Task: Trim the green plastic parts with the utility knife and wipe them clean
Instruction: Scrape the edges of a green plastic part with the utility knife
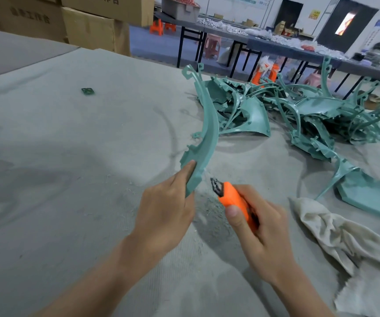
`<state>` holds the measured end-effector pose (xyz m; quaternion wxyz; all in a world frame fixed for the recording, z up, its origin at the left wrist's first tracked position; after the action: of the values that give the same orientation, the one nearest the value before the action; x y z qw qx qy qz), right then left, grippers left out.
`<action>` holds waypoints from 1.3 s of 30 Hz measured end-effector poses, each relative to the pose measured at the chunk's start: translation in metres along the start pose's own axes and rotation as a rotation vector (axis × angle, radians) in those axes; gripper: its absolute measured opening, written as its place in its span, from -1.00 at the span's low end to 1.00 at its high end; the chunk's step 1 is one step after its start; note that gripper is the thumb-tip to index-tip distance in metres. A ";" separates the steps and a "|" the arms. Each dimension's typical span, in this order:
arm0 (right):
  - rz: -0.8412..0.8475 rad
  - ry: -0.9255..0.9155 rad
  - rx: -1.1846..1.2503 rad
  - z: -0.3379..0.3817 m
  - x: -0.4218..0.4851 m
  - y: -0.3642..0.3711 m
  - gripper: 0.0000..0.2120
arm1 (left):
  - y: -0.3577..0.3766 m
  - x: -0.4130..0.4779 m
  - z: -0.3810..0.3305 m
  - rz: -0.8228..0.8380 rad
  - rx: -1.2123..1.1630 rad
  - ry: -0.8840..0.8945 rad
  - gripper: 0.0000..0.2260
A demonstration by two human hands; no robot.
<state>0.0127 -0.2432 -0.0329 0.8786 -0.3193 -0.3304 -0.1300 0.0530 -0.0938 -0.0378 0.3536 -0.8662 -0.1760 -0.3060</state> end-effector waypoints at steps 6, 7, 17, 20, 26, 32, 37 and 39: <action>0.002 0.037 0.018 -0.003 0.001 0.002 -0.69 | 0.000 -0.003 -0.004 0.011 -0.025 0.027 -0.62; -0.001 0.042 0.018 -0.004 0.001 0.001 -0.69 | 0.000 -0.003 -0.004 0.010 -0.029 0.027 -0.62; -0.117 0.106 -0.031 -0.027 0.010 -0.017 -0.75 | 0.000 -0.008 -0.017 -0.018 -0.043 0.152 -0.64; -0.140 0.115 -0.049 -0.030 0.011 -0.021 -0.74 | -0.001 -0.008 -0.020 -0.028 -0.050 0.196 -0.62; -0.219 0.177 -0.106 -0.048 0.015 -0.032 -0.72 | -0.002 -0.013 -0.030 -0.029 -0.070 0.268 -0.60; -0.315 0.221 -0.118 -0.070 0.022 -0.058 -0.66 | 0.007 -0.023 -0.046 0.105 -0.175 0.317 -0.59; -0.248 0.153 0.020 -0.059 0.019 -0.052 -0.59 | 0.002 -0.012 -0.038 0.087 -0.193 0.143 -0.71; -0.217 0.112 0.025 -0.051 0.019 -0.048 -0.57 | -0.004 -0.009 -0.035 0.035 -0.210 0.121 -0.73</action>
<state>0.0310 -0.3132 -0.0274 0.8805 -0.2630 -0.3149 -0.2377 0.0302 -0.1170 -0.0217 0.2761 -0.8815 -0.1059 -0.3682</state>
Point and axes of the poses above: each hand's wrist, its own x-axis towards the middle knuckle, its own y-axis out of the palm, z = x × y, the point moved 10 cm from there along x, towards the middle knuckle, and after that the axes turned 11 degrees about -z, right-handed, at the moved point
